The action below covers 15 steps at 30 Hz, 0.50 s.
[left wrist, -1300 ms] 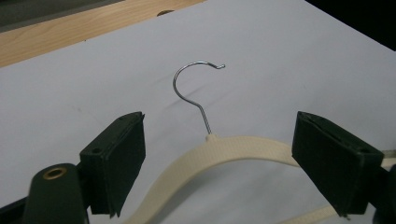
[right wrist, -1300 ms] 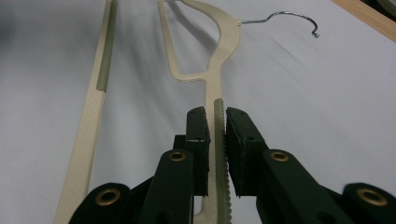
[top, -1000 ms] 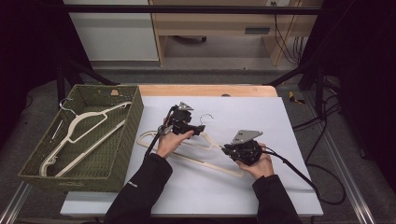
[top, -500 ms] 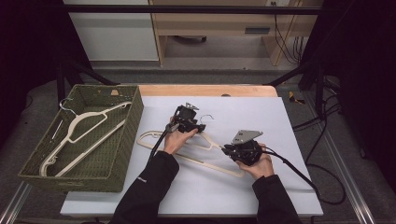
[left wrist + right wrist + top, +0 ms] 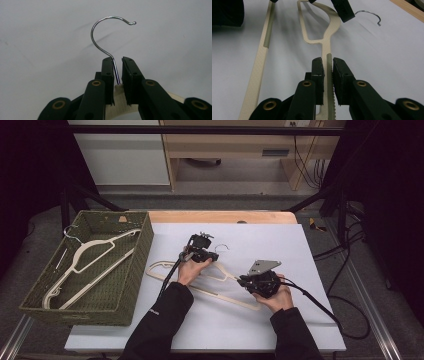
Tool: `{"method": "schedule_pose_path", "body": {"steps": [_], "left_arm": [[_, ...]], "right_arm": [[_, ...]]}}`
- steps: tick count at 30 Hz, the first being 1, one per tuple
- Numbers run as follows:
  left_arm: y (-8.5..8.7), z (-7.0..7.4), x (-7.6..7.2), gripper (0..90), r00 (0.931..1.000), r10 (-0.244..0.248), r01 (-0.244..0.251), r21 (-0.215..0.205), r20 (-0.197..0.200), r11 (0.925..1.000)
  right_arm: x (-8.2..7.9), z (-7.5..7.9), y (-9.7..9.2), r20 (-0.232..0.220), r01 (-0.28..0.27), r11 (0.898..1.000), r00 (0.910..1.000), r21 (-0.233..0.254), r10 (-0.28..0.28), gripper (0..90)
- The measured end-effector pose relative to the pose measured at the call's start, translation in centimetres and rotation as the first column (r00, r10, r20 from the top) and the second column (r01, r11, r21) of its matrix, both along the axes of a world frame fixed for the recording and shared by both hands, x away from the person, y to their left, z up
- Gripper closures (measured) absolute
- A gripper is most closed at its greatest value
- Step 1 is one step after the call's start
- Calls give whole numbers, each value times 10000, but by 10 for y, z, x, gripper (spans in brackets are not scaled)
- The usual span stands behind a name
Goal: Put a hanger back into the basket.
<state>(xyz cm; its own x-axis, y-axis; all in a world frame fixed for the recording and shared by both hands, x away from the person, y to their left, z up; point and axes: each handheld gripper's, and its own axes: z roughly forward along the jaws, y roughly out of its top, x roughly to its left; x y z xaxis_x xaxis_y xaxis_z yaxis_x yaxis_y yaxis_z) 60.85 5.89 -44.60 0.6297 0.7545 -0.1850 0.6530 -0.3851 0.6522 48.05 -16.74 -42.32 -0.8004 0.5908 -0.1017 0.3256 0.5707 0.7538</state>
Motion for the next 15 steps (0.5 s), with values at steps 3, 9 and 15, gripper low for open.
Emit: {"method": "schedule_pose_path", "body": {"steps": [3,9,15], "left_arm": [[-1,1,-2,805,9999,123,-124,59,109,9999],[0,8,-8,866,9983,278,-286,150,508,9995],[2,9,-12,873,9965,583,-584,5,604,9983]], "right_arm": [[-1,0,0,-22,27,10000,10000,-36,-27,799],[-2,-1,1,-76,16,9999,10000,108,-15,798],[-3,-3,3,-267,83,9999,9996,135,-79,797]]}}
